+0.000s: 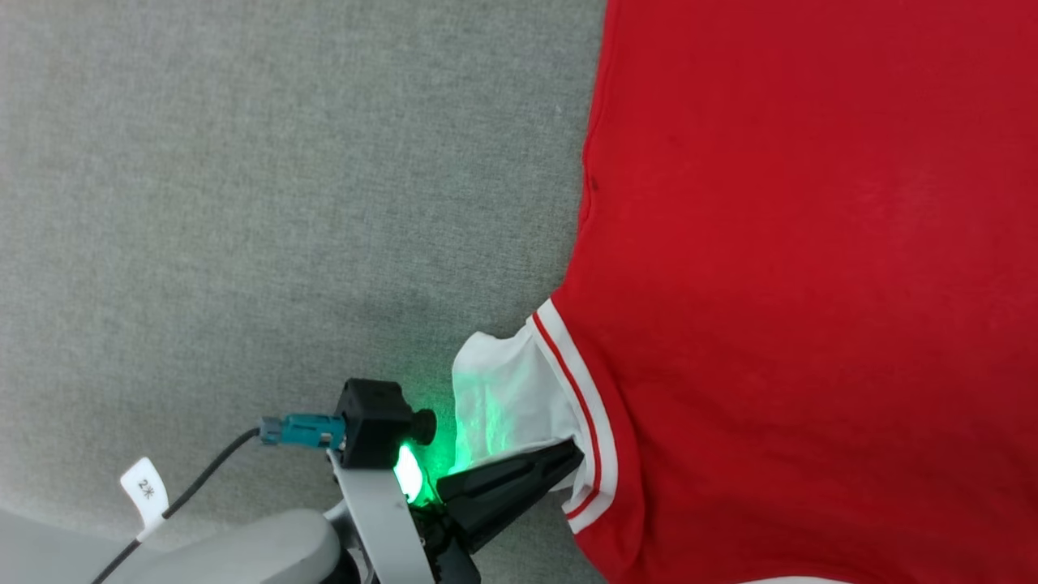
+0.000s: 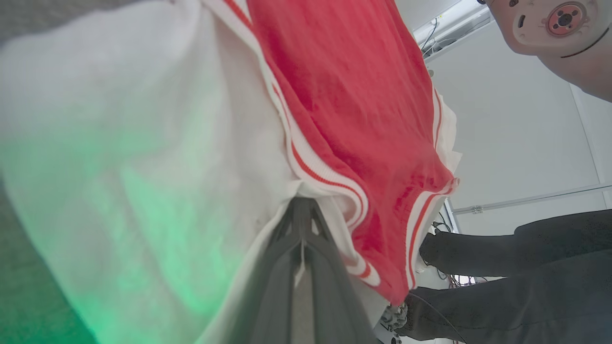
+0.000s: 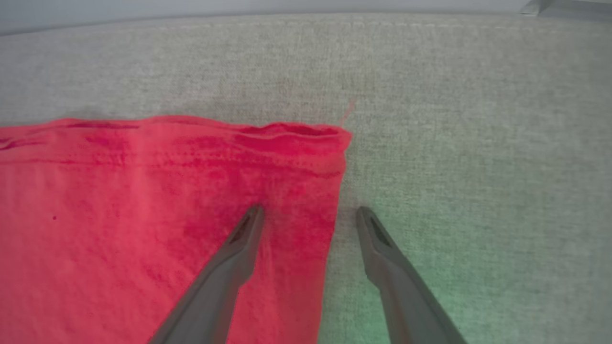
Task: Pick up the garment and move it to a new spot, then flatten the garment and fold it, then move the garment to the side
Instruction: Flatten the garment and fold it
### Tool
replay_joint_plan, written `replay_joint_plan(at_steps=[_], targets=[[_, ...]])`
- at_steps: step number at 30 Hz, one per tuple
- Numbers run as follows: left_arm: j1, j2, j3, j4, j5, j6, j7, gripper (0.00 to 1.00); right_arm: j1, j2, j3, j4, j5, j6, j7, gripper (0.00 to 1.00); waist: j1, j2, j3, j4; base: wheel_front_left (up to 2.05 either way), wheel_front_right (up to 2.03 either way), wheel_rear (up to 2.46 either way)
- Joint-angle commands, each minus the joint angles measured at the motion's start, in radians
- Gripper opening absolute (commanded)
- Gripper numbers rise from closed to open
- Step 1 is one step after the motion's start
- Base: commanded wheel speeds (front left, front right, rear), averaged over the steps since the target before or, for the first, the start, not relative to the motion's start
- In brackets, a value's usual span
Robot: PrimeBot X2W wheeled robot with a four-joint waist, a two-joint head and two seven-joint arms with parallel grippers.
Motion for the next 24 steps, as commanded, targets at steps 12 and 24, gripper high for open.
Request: replay_joint_plan(at_steps=[12,24], targets=[[-0.01,0.006,-0.009,0.07,-0.006,0.005,-0.029,0.0,0.039,0.045,-0.046,-0.009,-0.021,-0.001,0.004,0.0,0.0,-0.0001,-0.035,-0.018,0.0,0.0,0.0],[0.12,0.066,0.062,0.072,-0.026,0.004,-0.064,0.0,0.463,-0.151,0.0,-0.41,0.308,-0.001,0.052,0.0,0.0,-0.0001,-0.246,-0.104,0.0,0.0,0.0]])
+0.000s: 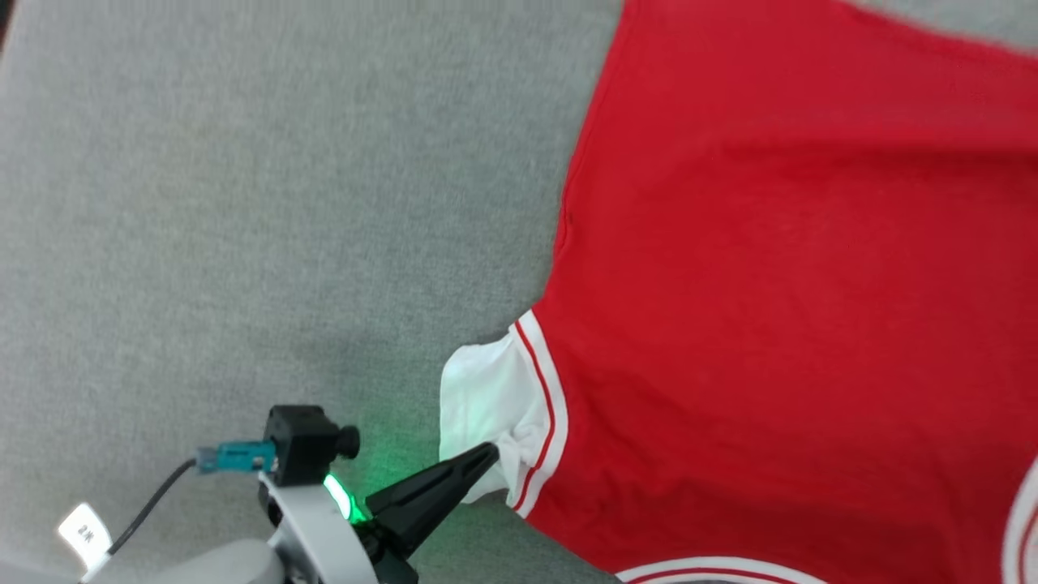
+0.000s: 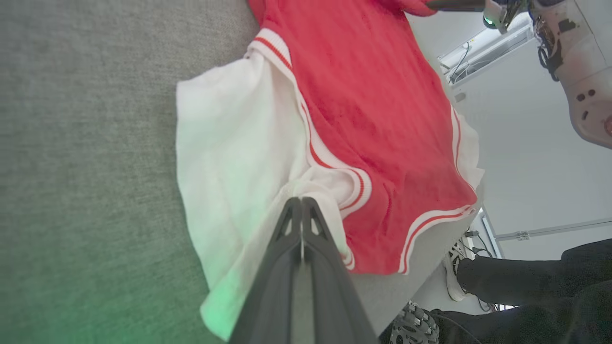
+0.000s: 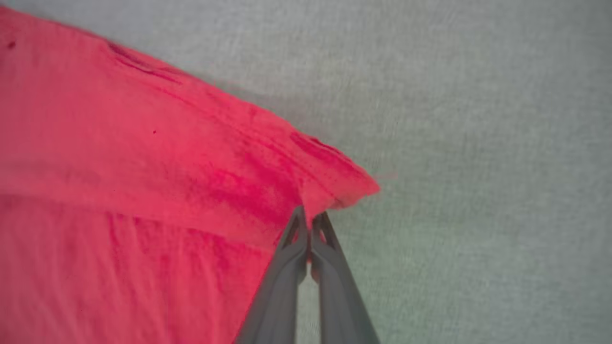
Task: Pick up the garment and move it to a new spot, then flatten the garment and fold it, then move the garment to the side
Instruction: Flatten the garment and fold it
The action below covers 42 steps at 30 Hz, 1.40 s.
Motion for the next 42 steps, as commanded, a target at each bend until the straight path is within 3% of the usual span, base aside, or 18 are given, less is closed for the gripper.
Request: replay_joint_plan(at_steps=[1,8,14,17,22,26,27,28,29,32,36,39,42], targets=[[0.018,0.005,0.011,-0.001,0.002,0.002,-0.003,0.0,0.054,-0.02,-0.009,-0.034,0.021,-0.001,0.006,0.0,0.0,0.0,-0.082,-0.054,0.0,0.0,0.0],[0.098,0.014,0.061,0.011,0.013,0.002,-0.002,0.0,0.526,-0.067,-0.102,-0.339,0.175,-0.001,0.051,0.0,0.0,0.0,-0.149,-0.102,0.0,0.0,0.0],[0.137,0.013,0.097,0.03,0.027,0.002,-0.002,0.0,0.868,0.021,-0.177,-0.575,0.185,-0.001,0.062,0.0,0.0,0.0,-0.167,-0.133,0.0,0.0,0.0],[0.156,0.006,0.124,0.041,0.035,0.002,-0.002,0.0,1.014,0.085,-0.166,-0.67,0.174,-0.001,0.09,0.0,0.0,0.0,-0.174,-0.142,0.0,0.0,0.0],[0.18,0.0,0.151,0.052,0.043,0.002,-0.002,0.0,1.148,0.153,-0.101,-0.745,0.142,-0.001,0.115,0.0,0.0,0.0,-0.181,-0.151,0.0,0.0,0.0],[0.194,0.004,0.16,0.053,0.046,0.002,-0.002,0.0,1.142,0.188,-0.085,-0.756,0.113,-0.001,0.069,0.0,0.0,0.0,-0.186,-0.158,0.0,0.0,0.0],[0.196,0.006,0.161,0.053,0.044,0.002,-0.002,0.0,1.132,0.191,-0.092,-0.76,0.105,-0.001,0.049,0.2,0.0,0.0,-0.187,-0.159,0.0,0.0,0.0],[0.199,0.008,0.163,0.053,0.043,0.002,-0.002,0.0,1.124,0.19,-0.098,-0.767,0.1,-0.001,0.031,0.49,0.0,0.0,-0.188,-0.16,0.0,0.0,0.0],[0.203,0.008,0.165,0.053,0.042,0.002,-0.002,0.0,1.123,0.188,-0.104,-0.776,0.099,-0.001,0.015,1.0,0.0,0.0,-0.189,-0.161,0.0,0.0,0.0],[0.215,0.005,0.169,0.052,0.042,0.002,-0.002,0.0,1.145,0.17,-0.157,-0.815,0.129,-0.001,-0.003,1.0,0.0,0.0,-0.196,-0.158,0.0,0.0,0.0],[0.231,-0.005,0.176,0.047,0.044,0.002,-0.002,0.0,1.176,0.142,-0.31,-0.912,0.18,-0.001,-0.001,1.0,0.0,0.0,-0.201,-0.146,0.0,0.0,0.0],[0.24,-0.012,0.191,0.044,0.051,0.002,-0.002,0.0,1.131,0.12,-0.419,-0.976,0.203,-0.001,-0.017,1.0,0.0,0.0,-0.193,-0.138,0.0,0.0,0.0],[0.239,-0.02,0.194,0.041,0.059,0.002,-0.002,0.0,1.057,0.098,-0.452,-0.995,0.172,-0.001,-0.046,1.0,0.0,0.0,-0.183,-0.129,0.0,0.0,0.0]])
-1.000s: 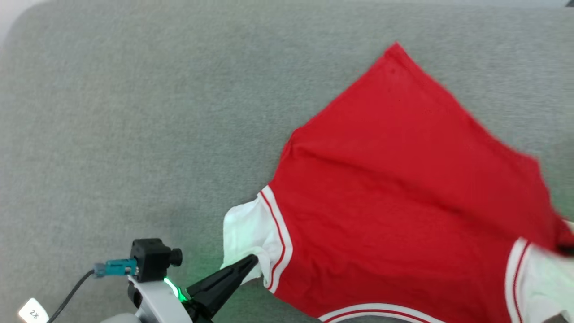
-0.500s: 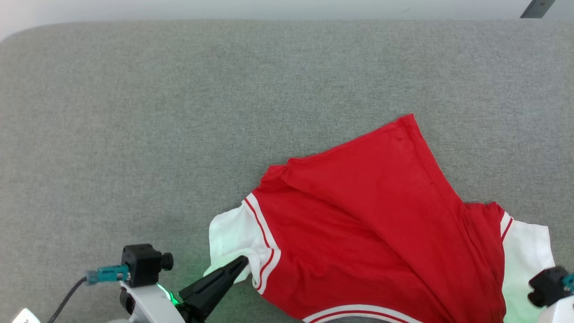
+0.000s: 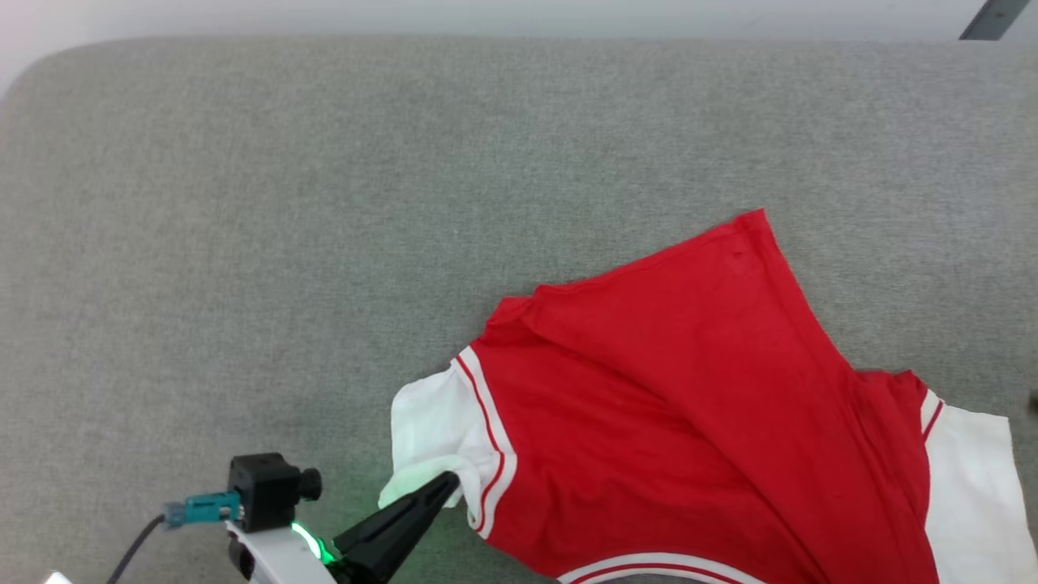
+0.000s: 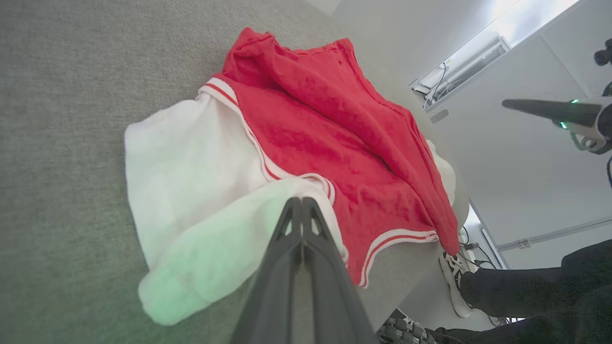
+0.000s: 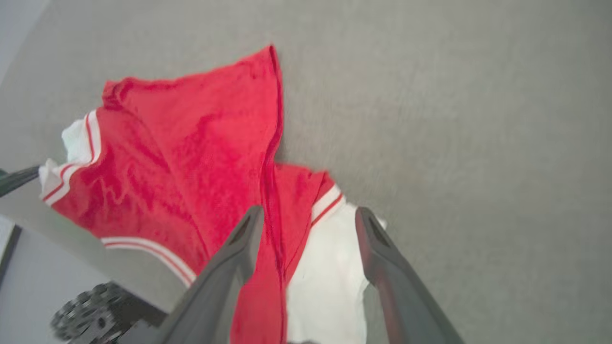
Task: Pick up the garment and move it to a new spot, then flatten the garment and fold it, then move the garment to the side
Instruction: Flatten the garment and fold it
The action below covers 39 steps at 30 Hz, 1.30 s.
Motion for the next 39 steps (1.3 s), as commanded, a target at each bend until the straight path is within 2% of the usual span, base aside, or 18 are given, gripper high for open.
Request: replay_joint_plan(at_steps=[1,6,9,14,21,30,31,32,33,35,39], targets=[[0.001,-0.004,0.002,0.0,0.006,0.002,0.0,0.0,-0.02,-0.002,0.006,0.0,-0.015,-0.001,-0.008,1.0,0.0,0.0,0.012,0.01,0.0,0.0,0.0],[-0.04,-0.027,-0.021,-0.003,0.022,0.002,0.001,0.0,-0.297,-0.033,0.212,0.083,-0.153,-0.001,-0.111,1.0,0.0,0.0,0.056,0.05,0.0,0.0,0.0],[-0.066,-0.037,-0.045,-0.001,0.026,0.002,0.003,0.0,-0.461,-0.035,0.375,0.19,-0.215,-0.001,-0.14,1.0,0.0,0.0,0.086,0.077,0.0,0.0,0.0],[-0.104,-0.059,-0.082,0.007,0.029,0.002,0.002,0.0,-0.666,-0.032,0.565,0.405,-0.259,-0.001,-0.147,1.0,0.0,0.0,0.124,0.115,0.0,0.0,0.0],[-0.151,-0.098,-0.125,0.024,0.024,0.002,0.001,0.0,-0.789,-0.066,0.74,0.59,-0.225,-0.001,-0.178,1.0,0.0,0.0,0.152,0.161,0.0,0.0,0.0],[-0.172,-0.118,-0.13,0.032,0.015,0.002,0.0,0.0,-0.828,-0.119,0.914,0.697,-0.177,-0.001,-0.192,1.0,0.0,0.0,0.16,0.177,0.0,0.0,0.0],[-0.171,-0.119,-0.129,0.034,0.015,0.002,0.0,0.0,-0.829,-0.118,0.931,0.7,-0.169,-0.001,-0.192,0.66,0.0,0.0,0.158,0.176,0.0,0.0,0.0],[-0.169,-0.12,-0.128,0.036,0.014,0.002,0.0,0.0,-0.831,-0.118,0.944,0.702,-0.158,0.0,-0.2,0.23,0.0,0.0,0.156,0.175,0.0,0.0,0.0],[-0.166,-0.122,-0.127,0.037,0.013,0.002,0.0,0.0,-0.833,-0.118,0.95,0.706,-0.146,0.0,-0.21,0.0,0.0,0.0,0.154,0.174,0.0,0.0,0.0],[-0.16,-0.123,-0.118,0.038,0.012,0.002,0.0,0.0,-0.85,-0.114,0.958,0.71,-0.124,-0.001,-0.244,0.0,0.0,0.0,0.145,0.171,0.0,0.0,0.0],[-0.129,-0.126,-0.049,0.02,-0.011,0.002,0.0,0.0,-0.879,-0.092,0.909,0.732,-0.082,-0.001,-0.36,0.0,0.0,0.0,0.119,0.161,0.0,0.0,0.0]])
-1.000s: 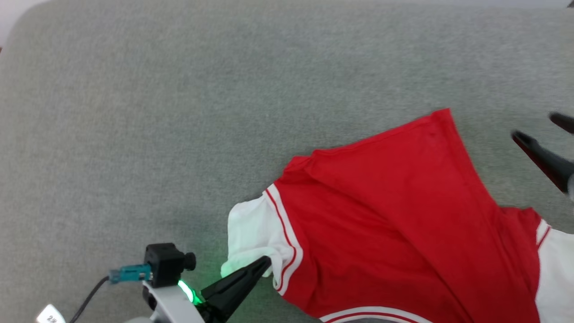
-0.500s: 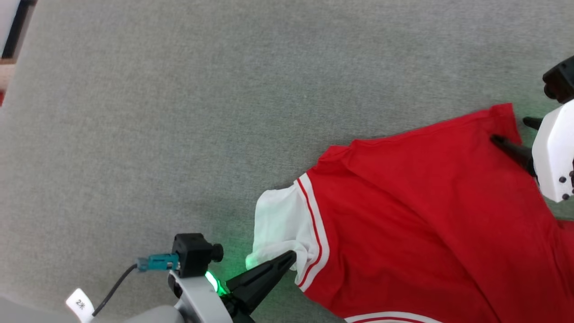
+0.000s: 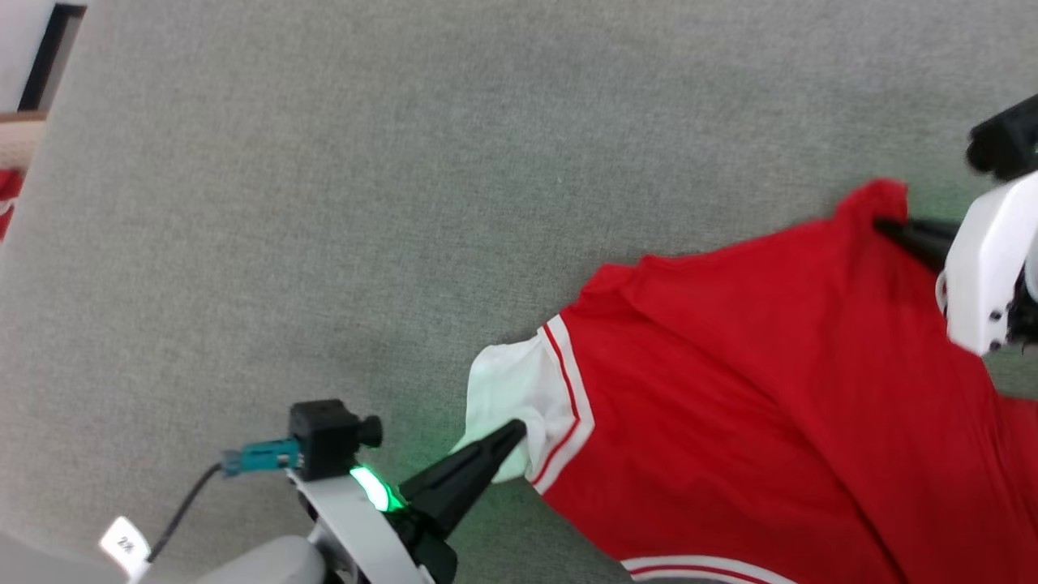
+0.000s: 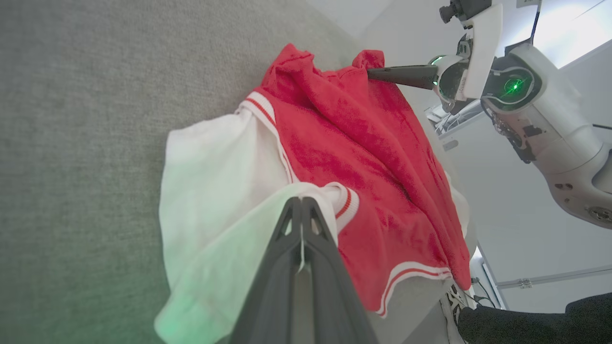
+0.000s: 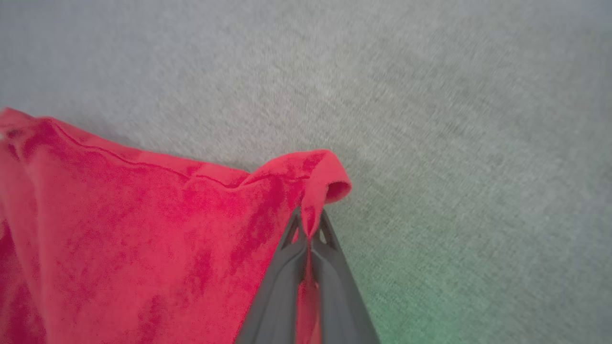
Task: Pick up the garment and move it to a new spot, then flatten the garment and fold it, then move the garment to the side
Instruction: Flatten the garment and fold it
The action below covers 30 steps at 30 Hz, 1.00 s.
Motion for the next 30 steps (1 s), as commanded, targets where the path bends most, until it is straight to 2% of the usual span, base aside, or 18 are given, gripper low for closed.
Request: replay_joint_plan(at_steps=[1,10,17,21,24,26,30], targets=[[0.025,0.001,0.037,-0.014,-0.013,0.002,0.0,0.0,-0.015,0.013,-0.031,0.017,0.026,-0.001,-0.054,0.0,0.0,0.0,-0.024,-0.012,0.0,0.0,0.0],[0.052,0.068,0.203,-0.096,-0.025,0.002,0.0,0.0,-0.049,0.015,-0.172,0.092,0.077,-0.001,-0.232,0.0,0.0,0.0,-0.079,-0.071,0.0,0.0,0.0],[-0.097,0.128,0.256,-0.102,-0.063,0.002,0.013,0.0,-0.102,0.02,-0.336,0.144,0.036,-0.001,-0.339,0.0,0.0,0.0,-0.07,-0.122,0.0,0.0,0.0],[-0.291,0.101,0.292,-0.098,-0.207,0.002,0.092,0.0,-0.177,0.066,-0.429,0.187,0.012,-0.001,-0.382,0.0,0.0,0.0,-0.033,-0.156,0.0,0.0,0.0],[-0.467,0.06,0.355,-0.001,-0.3,0.002,0.162,0.0,-0.266,0.117,-0.491,0.242,-0.022,-0.001,-0.414,0.0,0.0,0.0,0.004,-0.181,0.0,0.0,0.0],[-0.592,0.03,0.394,0.112,-0.322,0.002,0.196,0.0,-0.335,0.155,-0.517,0.281,-0.058,-0.001,-0.434,0.0,0.0,0.0,0.033,-0.202,0.0,0.0,0.0],[-0.84,-0.045,0.425,0.343,-0.287,0.002,0.23,0.0,-0.479,0.225,-0.552,0.361,-0.126,-0.002,-0.492,0.0,0.0,0.0,0.08,-0.236,0.0,0.0,0.0]])
